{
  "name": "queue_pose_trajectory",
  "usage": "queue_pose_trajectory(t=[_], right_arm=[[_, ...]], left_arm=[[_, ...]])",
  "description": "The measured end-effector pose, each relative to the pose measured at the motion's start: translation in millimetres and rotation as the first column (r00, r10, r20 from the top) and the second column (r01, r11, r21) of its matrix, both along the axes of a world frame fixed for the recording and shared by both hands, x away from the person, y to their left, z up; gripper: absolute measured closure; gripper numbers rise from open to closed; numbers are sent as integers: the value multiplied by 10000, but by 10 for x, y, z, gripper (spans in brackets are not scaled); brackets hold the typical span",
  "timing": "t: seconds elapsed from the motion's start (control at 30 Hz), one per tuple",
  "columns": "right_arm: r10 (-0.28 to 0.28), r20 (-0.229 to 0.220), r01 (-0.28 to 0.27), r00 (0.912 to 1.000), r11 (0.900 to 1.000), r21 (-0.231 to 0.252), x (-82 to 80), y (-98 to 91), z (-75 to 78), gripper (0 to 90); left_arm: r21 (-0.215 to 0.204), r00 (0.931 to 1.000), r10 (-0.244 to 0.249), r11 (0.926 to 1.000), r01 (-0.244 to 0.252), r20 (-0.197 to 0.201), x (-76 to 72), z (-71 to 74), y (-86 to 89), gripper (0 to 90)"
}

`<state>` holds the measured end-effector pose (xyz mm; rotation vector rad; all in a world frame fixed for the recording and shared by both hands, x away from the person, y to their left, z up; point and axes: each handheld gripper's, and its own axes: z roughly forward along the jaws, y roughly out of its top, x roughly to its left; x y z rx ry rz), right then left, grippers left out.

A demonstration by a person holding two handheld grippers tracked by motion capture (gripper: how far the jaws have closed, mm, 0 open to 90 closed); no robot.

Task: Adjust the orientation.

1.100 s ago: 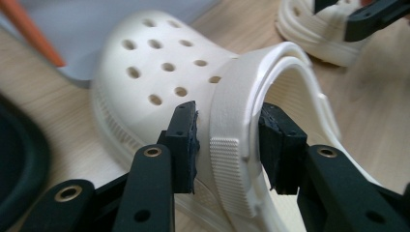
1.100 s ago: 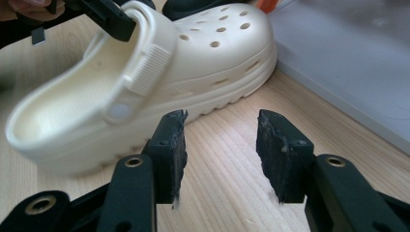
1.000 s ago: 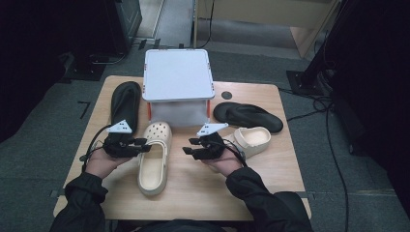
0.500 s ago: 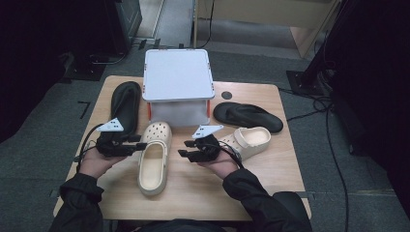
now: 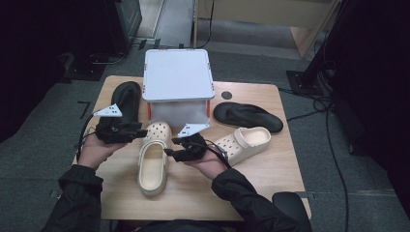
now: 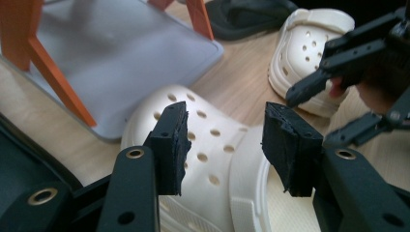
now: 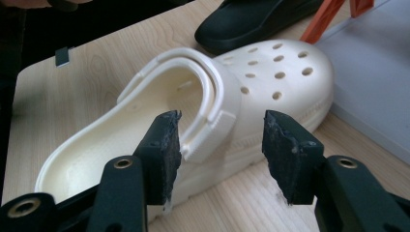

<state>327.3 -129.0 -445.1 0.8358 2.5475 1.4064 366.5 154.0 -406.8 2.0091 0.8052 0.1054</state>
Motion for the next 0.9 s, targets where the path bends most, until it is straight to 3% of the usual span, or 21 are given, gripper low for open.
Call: queue_pose_trajectory(t=[0.17, 0.2, 0.4, 0.53, 0.63, 0.8, 0.9], right_arm=[[-27, -77, 26, 10000, 10000, -53, 53, 105, 13, 455], [31, 6, -31, 10000, 9998, -191, 78, 160, 5, 443], [-95, 88, 99, 9999, 9989, -448, 124, 289, -26, 427], [-194, 125, 202, 9997, 9978, -632, 140, 371, -46, 427], [-278, 234, 294, 9993, 9969, -723, 140, 422, -78, 425], [-581, 581, 639, 9966, 9926, -1030, 137, 451, -115, 446], [-713, 677, 789, 9952, 9899, -1180, 142, 449, -146, 451]], left_arm=[[-285, 10000, 28, 9996, -27, 19, 93, 125, 16, 522], [-535, 10000, -12, 9986, 9, -61, 141, 206, 13, 522], [-77, 9994, -68, 9999, 71, 350, 309, 410, -35, 521], [-107, 9982, -82, 9999, 88, 586, 432, 507, -66, 520], [-240, 9972, -120, 9996, 138, 732, 524, 562, -76, 521], [-260, 9984, -65, 9996, 80, 553, 670, 562, -103, 527], [-62, 9988, 25, 10000, -22, 493, 719, 533, -127, 529]])
